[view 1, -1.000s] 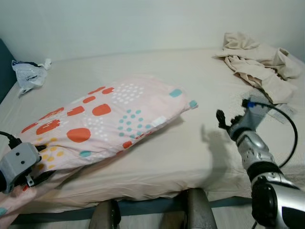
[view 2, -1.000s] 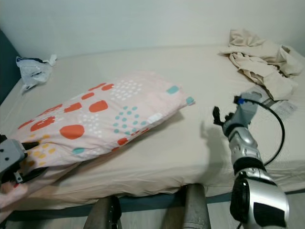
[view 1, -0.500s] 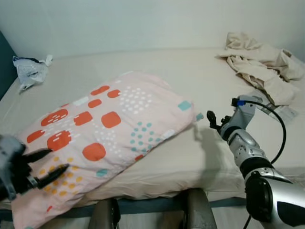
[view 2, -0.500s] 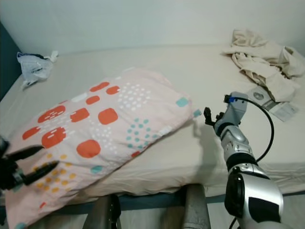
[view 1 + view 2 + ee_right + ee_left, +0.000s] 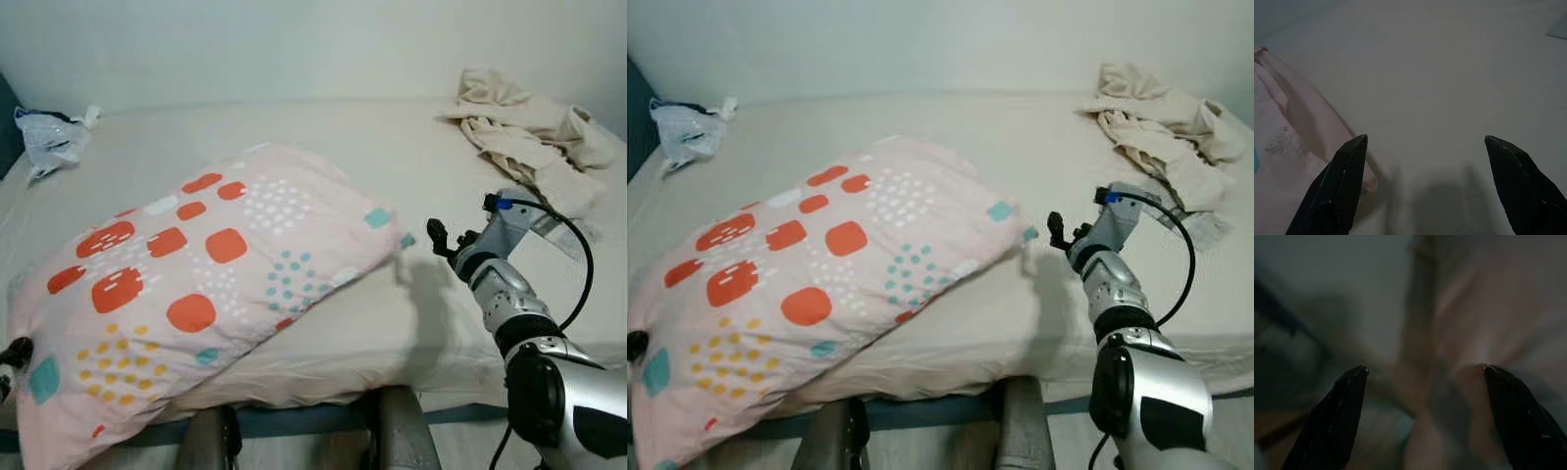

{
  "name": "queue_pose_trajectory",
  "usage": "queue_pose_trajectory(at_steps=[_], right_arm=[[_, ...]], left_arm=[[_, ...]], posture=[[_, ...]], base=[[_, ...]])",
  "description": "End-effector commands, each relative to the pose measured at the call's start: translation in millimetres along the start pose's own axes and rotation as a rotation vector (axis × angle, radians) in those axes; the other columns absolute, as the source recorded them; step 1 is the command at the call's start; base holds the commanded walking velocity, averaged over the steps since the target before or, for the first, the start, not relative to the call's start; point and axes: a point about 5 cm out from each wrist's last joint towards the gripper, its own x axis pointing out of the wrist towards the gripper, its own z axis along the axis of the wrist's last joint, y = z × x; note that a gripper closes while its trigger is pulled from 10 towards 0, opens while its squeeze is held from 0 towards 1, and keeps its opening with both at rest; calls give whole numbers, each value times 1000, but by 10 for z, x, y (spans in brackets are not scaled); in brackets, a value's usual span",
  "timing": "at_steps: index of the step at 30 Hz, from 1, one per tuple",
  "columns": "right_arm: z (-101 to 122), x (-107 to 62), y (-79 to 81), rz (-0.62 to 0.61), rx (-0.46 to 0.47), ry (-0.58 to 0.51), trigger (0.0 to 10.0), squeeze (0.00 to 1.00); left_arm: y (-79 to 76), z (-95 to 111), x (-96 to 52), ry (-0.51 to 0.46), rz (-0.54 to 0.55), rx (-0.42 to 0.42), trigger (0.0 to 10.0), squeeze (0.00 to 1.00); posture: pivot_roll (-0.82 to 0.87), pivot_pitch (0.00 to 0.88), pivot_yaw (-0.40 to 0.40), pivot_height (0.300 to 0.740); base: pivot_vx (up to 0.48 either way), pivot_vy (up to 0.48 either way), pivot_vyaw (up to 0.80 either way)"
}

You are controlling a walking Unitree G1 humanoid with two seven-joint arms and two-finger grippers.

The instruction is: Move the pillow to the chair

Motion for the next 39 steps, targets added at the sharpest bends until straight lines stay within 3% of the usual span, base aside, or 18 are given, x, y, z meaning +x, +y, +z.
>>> queue_pose_trajectory(at_steps=[1, 5, 6, 8, 9, 11, 12, 16, 19, 25, 26, 29, 32, 36, 38, 39], right_arm=[[-57, -8, -11, -2, 4, 28, 10000, 0], [-65, -10, -14, -2, 6, 30, 10000, 0], [-68, -11, -14, -2, 10, 30, 10000, 0], [-80, -12, -12, -2, 20, 33, 10000, 0], [-80, -12, -12, -2, 20, 33, 10000, 0], [-98, -14, -6, 0, 24, 37, 10000, 0], [-98, -14, -6, 0, 24, 37, 10000, 0], [-131, -15, 14, 10, 30, 45, 10000, 0], [-138, -14, 24, 14, 32, 46, 10000, 0], [-140, -14, 28, 17, 35, 46, 10000, 0], [-146, -16, 28, 19, 36, 46, 10000, 0], [-156, -18, 28, 19, 35, 49, 10000, 0], [-167, -19, 31, 20, 36, 51, 10000, 0], [-182, -16, 52, 24, 45, 54, 10000, 0], [-184, -14, 62, 27, 44, 55, 10000, 0], [-186, -12, 73, 30, 42, 56, 10000, 0]], left_arm=[[51, -34, 11, 62, 29, -69, 10000, 1000], [34, -81, 31, 82, 25, -62, 10000, 1000], [33, -112, 40, 94, 27, -100, 10000, 1000], [-49, -197, 53, 125, -39, -294, 10000, 1000], [-49, -197, 53, 125, -39, -294, 10000, 1000], [-207, -268, 44, 140, -161, -440, 10000, 1000], [-207, -268, 44, 140, -161, -440, 10000, 1000], [-599, -272, -40, 108, -490, -547, 10000, 1000], [-736, -218, -104, 63, -647, -597, 10000, 1000], [-677, -145, -108, -4, -678, -621, 10000, 1000], [-564, -104, -80, -47, -626, -635, 10000, 1000], [-506, -72, -87, -65, -624, -669, 10000, 1000], [-551, -76, -127, -51, -677, -672, 10000, 1000], [-763, -151, -219, 0, -826, -726, 10000, 1000], [-818, -186, -227, 22, -846, -719, 10000, 1000], [-914, -273, -231, 71, -865, -646, 10000, 1000]], posture=[[87, 184, -11, 581], [87, 185, -13, 581], [90, 184, -14, 581], [91, 184, -15, 581], [91, 184, -15, 581], [91, 184, -15, 581], [91, 184, -15, 581], [83, 184, -16, 581], [80, 185, -15, 581], [78, 183, -14, 581], [81, 181, -15, 581], [82, 182, -15, 581], [86, 181, -18, 581], [86, 183, -20, 581], [86, 184, -20, 581], [86, 184, -21, 581]], base=[[0, 0, 0], [0, 0, 0], [0, 0, 0], [0, 0, 0], [0, 0, 0], [0, 0, 0], [0, 0, 0], [0, 0, 0], [0, 0, 0], [0, 0, 0], [0, 0, 0], [0, 0, 0], [0, 0, 0], [0, 0, 0], [0, 0, 0], [0, 0, 0]])
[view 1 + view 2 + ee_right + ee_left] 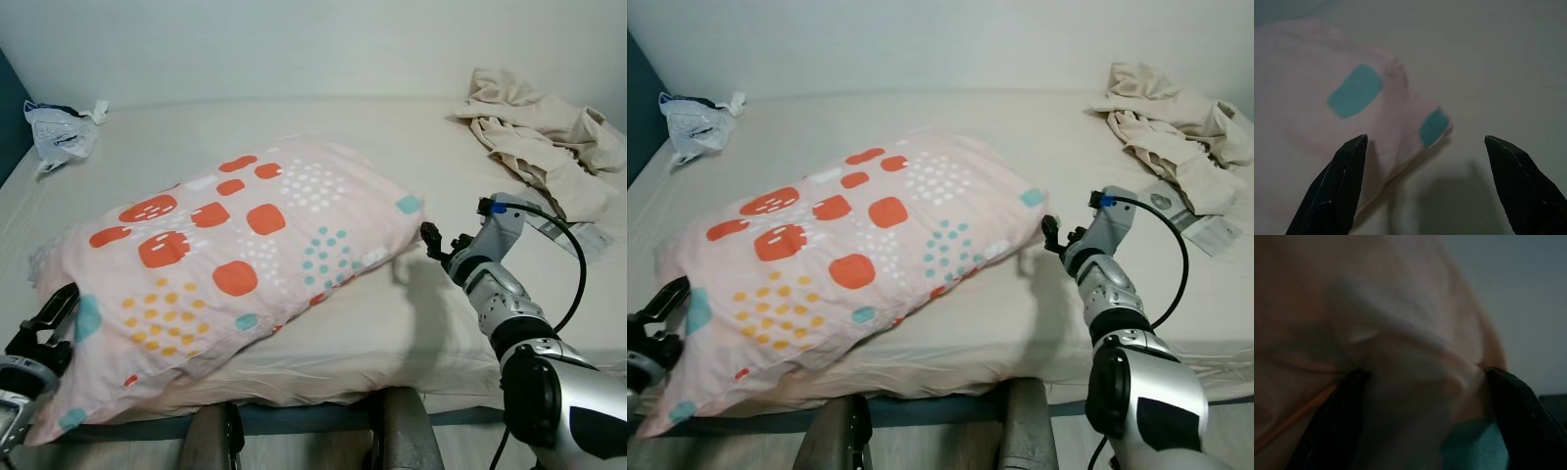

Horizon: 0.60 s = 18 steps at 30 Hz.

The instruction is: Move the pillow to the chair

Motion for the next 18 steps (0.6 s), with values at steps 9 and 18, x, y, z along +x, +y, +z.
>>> queue_pose_trajectory(at_steps=[9, 18], right_arm=[[-109, -11, 13, 3, 18, 37, 10000, 0], [-125, -27, -28, -6, 14, 38, 10000, 0]], left_arm=[[-92, -701, 282, 288, -33, 141, 10000, 0], [-220, -978, 489, 385, -54, 276, 0, 0]], posture=[[74, 182, -14, 581], [68, 172, 3, 581]], base=[[0, 0, 0], [0, 0, 0]])
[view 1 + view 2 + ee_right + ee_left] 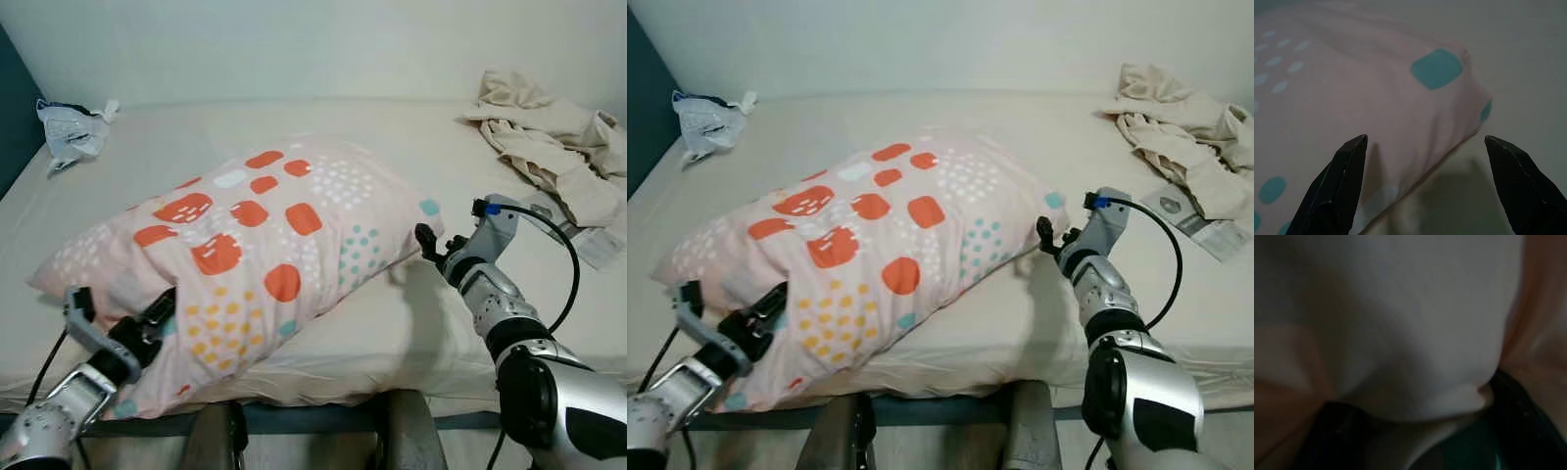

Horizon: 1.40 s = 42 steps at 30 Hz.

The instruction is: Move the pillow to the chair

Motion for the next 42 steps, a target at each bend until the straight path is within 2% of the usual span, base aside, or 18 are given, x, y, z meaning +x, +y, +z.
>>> queue_pose_trajectory(at_steps=[1, 3, 5, 13, 16, 17, 20, 22, 26, 28, 29, 30, 32, 33, 38, 39, 40, 42], right_arm=[[-83, -24, -45, -13, 11, 27, 10000, 0], [-87, -27, -52, -14, 11, 27, 10000, 0], [-101, -37, -72, -20, 13, 29, 10000, 0], [-125, -49, -97, -27, 14, 31, 10000, 0], [-123, -51, -106, -31, 13, 32, 10000, 0], [-123, -51, -106, -31, 13, 32, 10000, 0], [-109, -51, -112, -32, 11, 30, 10000, 0], [-107, -51, -113, -32, 11, 30, 10000, 0], [-67, -54, -144, -36, 7, 22, 10000, 0], [-67, -54, -144, -36, 7, 22, 10000, 0], [-11, -66, -206, -51, 6, 7, 10000, 0], [-11, -66, -206, -51, 6, 7, 10000, 0], [39, -81, -268, -69, 6, -5, 10000, 0], [39, -81, -268, -69, 6, -5, 10000, 0], [168, -113, -397, -104, -2, -36, 10000, 0], [168, -113, -397, -104, -2, -36, 10000, 0], [199, -118, -415, -109, 4, -46, 10000, 0], [246, -120, -431, -114, 19, -64, 10000, 0]], left_arm=[[-36, -153, 131, 84, 23, 42, 0, 0], [-25, -175, 153, 104, 30, 76, 0, 0], [-56, -258, 179, 195, 4, 160, 0, 0], [-195, -336, 117, 362, -128, 258, 0, 0], [-259, -383, -101, 600, -297, 355, 0, 0], [-259, -383, -101, 600, -297, 355, 0, 0], [-254, -334, -381, 837, -403, 410, 0, 0], [-241, -312, -439, 886, -414, 426, 0, 0], [-93, -47, -831, 1169, -387, 534, 0, 0], [-93, -47, -831, 1169, -387, 534, 0, 0], [24, 151, -1057, 1325, -315, 621, 0, 0], [24, 151, -1057, 1325, -315, 621, 0, 0], [116, 318, -1213, 1431, -242, 686, 0, 0], [116, 318, -1213, 1431, -242, 686, 0, 0], [340, 698, -1433, 1596, 1, 886, 0, 0], [340, 698, -1433, 1596, 1, 886, 0, 0], [374, 738, -1426, 1589, 33, 937, 0, 0], [410, 743, -1303, 1487, 64, 1025, 0, 0]], posture=[[67, 170, 5, 581], [66, 167, 8, 581], [68, 162, 13, 581], [67, 156, 16, 581], [68, 154, 14, 581], [68, 154, 14, 581], [73, 156, 15, 581], [74, 157, 15, 581], [79, 158, 16, 581], [79, 158, 16, 581], [83, 159, 15, 581], [83, 159, 15, 581], [83, 158, 13, 581], [83, 158, 13, 581], [84, 165, 8, 581], [84, 165, 8, 581], [86, 166, 7, 581], [85, 169, 8, 581]], base=[[0, 0, 0], [0, 0, 0], [0, 0, 0], [0, 0, 0], [0, 0, 0], [0, 0, 0], [0, 0, 0], [0, 0, 0], [0, 0, 0], [0, 0, 0], [0, 0, 0], [0, 0, 0], [0, 0, 0], [0, 0, 0], [0, 0, 0], [0, 0, 0], [0, 0, 0], [0, 0, 0]])
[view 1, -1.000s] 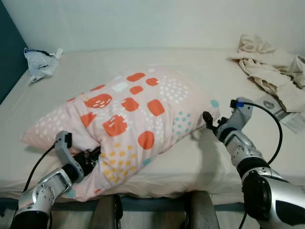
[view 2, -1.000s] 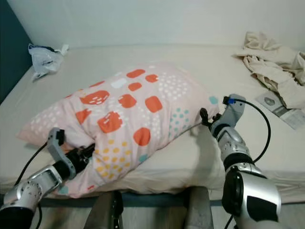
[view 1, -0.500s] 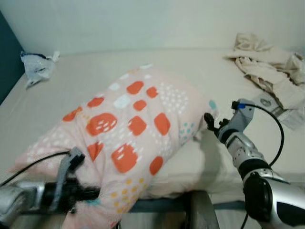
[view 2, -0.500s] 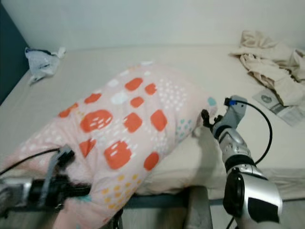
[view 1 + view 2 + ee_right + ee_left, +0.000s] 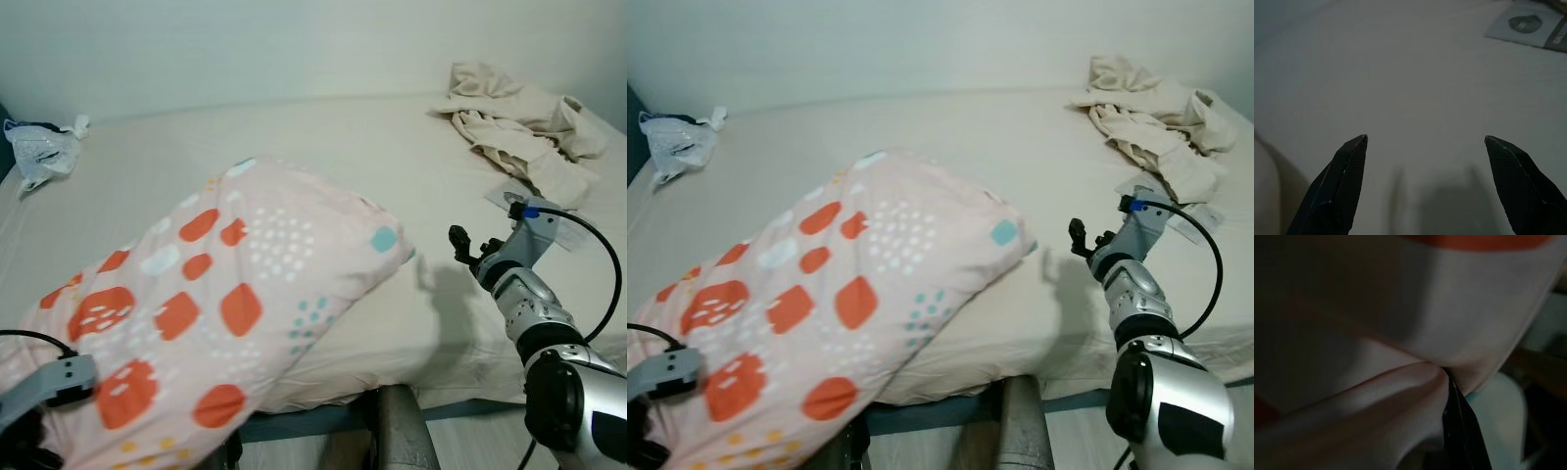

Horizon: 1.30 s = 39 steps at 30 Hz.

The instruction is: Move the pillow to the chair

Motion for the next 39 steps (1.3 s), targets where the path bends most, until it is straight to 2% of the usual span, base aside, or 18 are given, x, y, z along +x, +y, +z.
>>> queue_pose_trajectory(at_steps=[1, 3, 4, 5, 8, 10, 11, 15, 18, 25, 27, 29, 30, 31, 33, 35, 36, 39], right_arm=[[18, 2, -9, -7, 27, -6, 10000, 0], [-1, 15, 51, 17, 15, 1, 10000, 0], [-19, 23, 90, 31, 5, 8, 10000, 0], [-19, 23, 90, 31, 5, 8, 10000, 0], [-82, 53, 265, 90, -8, 28, 10000, 0], [-107, 67, 351, 115, -2, 34, 10000, 0], [-107, 67, 351, 115, -2, 34, 10000, 0], [-113, 89, 469, 127, 60, 19, 10000, 0], [-126, 96, 506, 133, 77, 31, 10000, 0], [-212, 98, 595, 176, -6, 122, 10000, 0], [-218, 99, 616, 190, 1, 130, 10000, 0], [-243, 100, 691, 229, 65, 151, 10000, 0], [-243, 100, 691, 229, 65, 151, 10000, 0], [-263, 100, 763, 260, 138, 161, 10000, 0], [-271, 100, 792, 273, 169, 164, 10000, 0], [-325, 91, 913, 325, 219, 193, 10000, 0], [-398, 74, 1016, 368, 227, 232, 10000, 0], [-477, 52, 1101, 399, 223, 274, 10000, 0]], left_arm=[[67, -10, 108, -18, 105, -1, 0, 0], [148, 197, 230, -201, 218, -13, 0, 0], [157, 279, 271, -294, 231, -61, 0, 0], [157, 279, 271, -294, 231, -61, 0, 0], [60, 476, 369, -614, 141, -199, 0, 0], [10, 495, 404, -729, 110, -245, 0, 0], [10, 495, 404, -729, 110, -245, 0, 0], [-62, 351, 477, -842, 138, -303, 0, 0], [-84, 271, 490, -867, 178, -351, 0, 0], [-197, 141, 474, -932, 298, -445, 0, 0], [-212, 137, 469, -945, 314, -450, 0, 0], [-254, 148, 459, -985, 360, -458, 0, 0], [-254, 148, 459, -985, 360, -458, 0, 0], [-289, 197, 457, -1014, 380, -449, 0, 0], [-304, 218, 456, -1024, 381, -445, 0, 0], [-341, 281, 450, -1045, 386, -427, 0, 0], [-368, 333, 440, -1059, 388, -417, 0, 0], [-382, 376, 433, -1070, 384, -413, 0, 0]], posture=[[85, 169, 8, 581], [79, 174, 18, 581], [75, 175, 19, 581], [75, 175, 19, 581], [71, 180, 22, 581], [74, 182, 19, 581], [74, 182, 19, 581], [98, 194, -3, 581], [114, 199, -16, 581], [164, 252, -47, 581], [166, 257, -46, 581], [183, 285, -43, 581], [183, 285, -43, 581], [189, 297, -41, 581], [189, 297, -41, 581], [195, 307, -40, 581], [199, 313, -38, 581], [200, 319, -37, 581]], base=[[0, 0, 0], [0, 0, 0], [0, 0, 0], [0, 0, 0], [0, 0, 0], [0, 0, 0], [0, 0, 0], [0, 0, 0], [0, 0, 0], [0, 0, 0], [0, 0, 0], [0, 0, 0], [0, 0, 0], [0, 0, 0], [0, 0, 0], [0, 0, 0], [0, 0, 0], [0, 0, 0]])
